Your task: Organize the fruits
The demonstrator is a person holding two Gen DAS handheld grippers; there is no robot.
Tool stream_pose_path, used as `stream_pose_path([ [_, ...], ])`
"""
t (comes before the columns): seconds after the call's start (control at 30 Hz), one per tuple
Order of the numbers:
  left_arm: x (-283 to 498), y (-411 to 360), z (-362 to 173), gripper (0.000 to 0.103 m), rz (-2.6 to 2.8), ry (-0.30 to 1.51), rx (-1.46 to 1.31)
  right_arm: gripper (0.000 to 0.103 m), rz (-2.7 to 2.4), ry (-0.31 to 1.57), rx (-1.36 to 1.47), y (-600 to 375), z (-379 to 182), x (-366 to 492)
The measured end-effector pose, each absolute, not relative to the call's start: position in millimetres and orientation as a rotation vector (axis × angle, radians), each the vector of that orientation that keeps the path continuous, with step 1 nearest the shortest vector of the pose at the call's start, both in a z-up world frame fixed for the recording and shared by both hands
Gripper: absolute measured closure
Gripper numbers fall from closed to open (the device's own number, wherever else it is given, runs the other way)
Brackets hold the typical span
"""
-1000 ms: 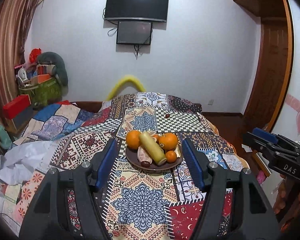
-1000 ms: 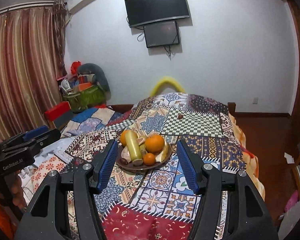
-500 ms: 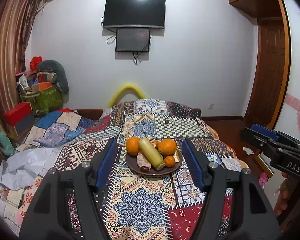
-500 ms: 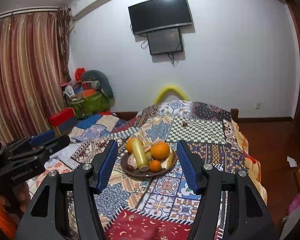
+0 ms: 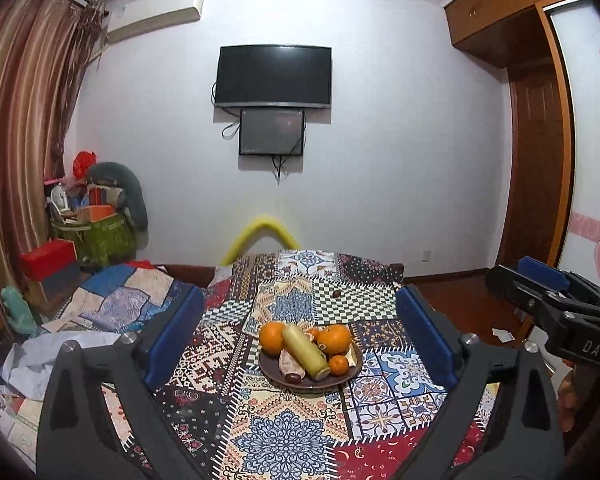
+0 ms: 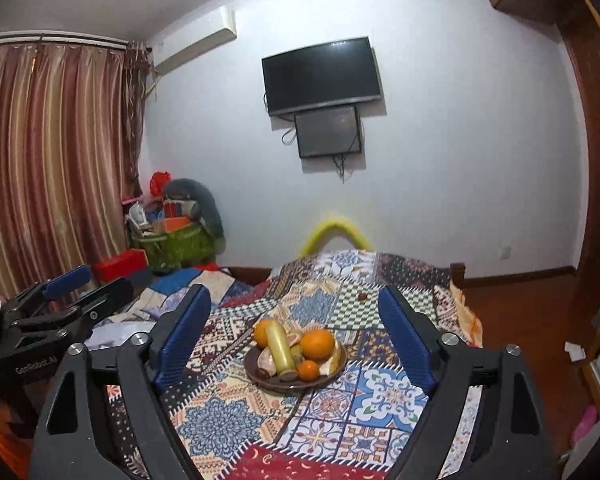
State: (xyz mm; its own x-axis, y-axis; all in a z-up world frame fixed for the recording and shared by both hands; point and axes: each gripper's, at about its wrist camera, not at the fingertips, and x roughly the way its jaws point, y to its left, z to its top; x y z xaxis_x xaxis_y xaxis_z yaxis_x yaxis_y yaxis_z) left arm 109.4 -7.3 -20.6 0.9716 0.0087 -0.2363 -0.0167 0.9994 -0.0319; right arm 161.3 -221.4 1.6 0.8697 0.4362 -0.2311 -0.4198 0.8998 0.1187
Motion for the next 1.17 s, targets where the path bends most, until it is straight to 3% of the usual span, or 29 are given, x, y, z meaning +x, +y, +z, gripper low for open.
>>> stream_pose_path([
  [0.27,102,-10,-15,0.001,0.002,0.213,-0.028,0.001,0.409,0.217,0.053,-218,5,155],
  [1.17,102,-16,-13,0.001,-0.016,0.219,-0.02,0.0,0.38,0.224,0.088,-228,4,154],
])
